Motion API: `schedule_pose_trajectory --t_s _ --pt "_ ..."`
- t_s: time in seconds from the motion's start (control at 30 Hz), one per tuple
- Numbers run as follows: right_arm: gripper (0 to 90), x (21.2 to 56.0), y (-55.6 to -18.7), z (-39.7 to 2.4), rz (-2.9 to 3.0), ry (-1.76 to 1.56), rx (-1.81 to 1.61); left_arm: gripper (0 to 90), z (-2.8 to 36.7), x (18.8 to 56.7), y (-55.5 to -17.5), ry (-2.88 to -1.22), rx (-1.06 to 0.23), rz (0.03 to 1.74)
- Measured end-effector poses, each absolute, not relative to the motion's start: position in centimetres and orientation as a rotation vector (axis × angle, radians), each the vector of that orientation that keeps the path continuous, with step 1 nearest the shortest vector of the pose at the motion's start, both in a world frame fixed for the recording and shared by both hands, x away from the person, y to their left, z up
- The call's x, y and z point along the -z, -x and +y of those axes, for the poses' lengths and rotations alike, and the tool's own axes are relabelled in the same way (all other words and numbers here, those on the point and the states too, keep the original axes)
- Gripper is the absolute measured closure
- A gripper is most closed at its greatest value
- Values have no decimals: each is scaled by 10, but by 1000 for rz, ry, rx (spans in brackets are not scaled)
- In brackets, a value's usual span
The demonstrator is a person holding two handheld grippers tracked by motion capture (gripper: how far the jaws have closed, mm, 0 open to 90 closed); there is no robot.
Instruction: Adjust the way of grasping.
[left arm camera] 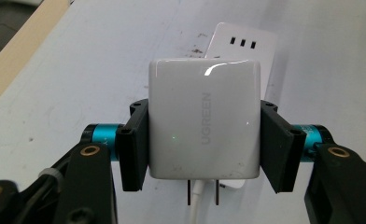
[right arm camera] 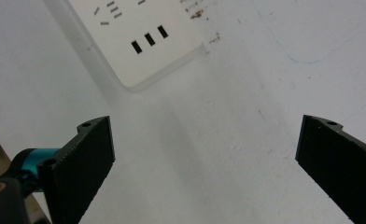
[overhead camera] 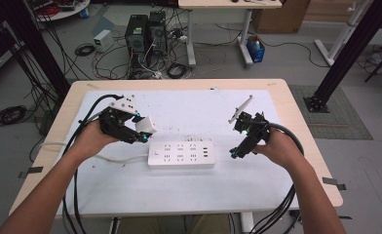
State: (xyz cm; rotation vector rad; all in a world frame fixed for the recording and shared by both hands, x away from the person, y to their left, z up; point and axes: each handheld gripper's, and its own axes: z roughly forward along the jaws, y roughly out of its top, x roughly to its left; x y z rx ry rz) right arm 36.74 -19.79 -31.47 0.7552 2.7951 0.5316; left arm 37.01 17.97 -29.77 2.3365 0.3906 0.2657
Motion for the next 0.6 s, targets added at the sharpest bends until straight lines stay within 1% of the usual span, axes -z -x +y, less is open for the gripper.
schedule_pose_trajectory --t_s 0.27,0.37,0.6 --pt "38 314 -372 -197 2766 -940 -712 426 165 304 -375 -2261 -192 303" --pt "38 312 -373 -195 2763 -1014 -774 426 157 308 -376 -2249 -207 270" --pt "40 309 -376 -186 2751 -1203 -932 426 137 315 -380 -2248 -181 216"
